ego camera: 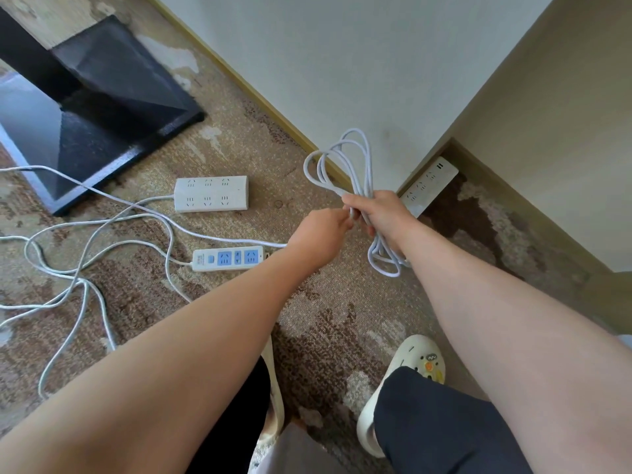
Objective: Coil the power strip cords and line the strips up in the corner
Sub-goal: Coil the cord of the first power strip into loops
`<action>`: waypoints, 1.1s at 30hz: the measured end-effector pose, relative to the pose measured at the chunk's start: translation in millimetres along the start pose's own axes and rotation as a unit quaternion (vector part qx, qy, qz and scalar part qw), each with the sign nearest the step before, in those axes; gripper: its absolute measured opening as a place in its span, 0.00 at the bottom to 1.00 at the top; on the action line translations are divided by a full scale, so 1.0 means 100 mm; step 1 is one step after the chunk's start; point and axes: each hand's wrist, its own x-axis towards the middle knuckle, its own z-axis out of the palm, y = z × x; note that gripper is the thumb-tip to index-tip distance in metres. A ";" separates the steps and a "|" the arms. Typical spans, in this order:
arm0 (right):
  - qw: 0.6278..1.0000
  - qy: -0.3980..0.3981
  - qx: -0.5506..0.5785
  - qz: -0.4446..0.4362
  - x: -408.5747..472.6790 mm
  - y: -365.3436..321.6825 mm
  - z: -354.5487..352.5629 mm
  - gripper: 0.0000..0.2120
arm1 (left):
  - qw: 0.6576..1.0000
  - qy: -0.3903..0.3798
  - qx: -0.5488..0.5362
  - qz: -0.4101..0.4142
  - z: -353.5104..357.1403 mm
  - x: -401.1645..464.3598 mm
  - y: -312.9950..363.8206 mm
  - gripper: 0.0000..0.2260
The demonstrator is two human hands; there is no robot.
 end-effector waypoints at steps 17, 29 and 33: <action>0.997 0.070 -0.024 -0.012 0.14 -0.02 -0.07 0.11 | 0.974 -0.177 0.142 -0.008 -0.06 -0.41 -0.76 0.12; 0.990 0.093 -0.095 -0.051 0.02 -0.02 -0.32 0.11 | 0.974 -0.198 0.101 -0.052 -0.03 -0.59 -1.22 0.13; 0.977 0.139 -0.139 -0.085 0.02 -0.02 -0.38 0.15 | 0.971 -0.182 0.054 -0.144 -0.24 -0.83 -1.76 0.13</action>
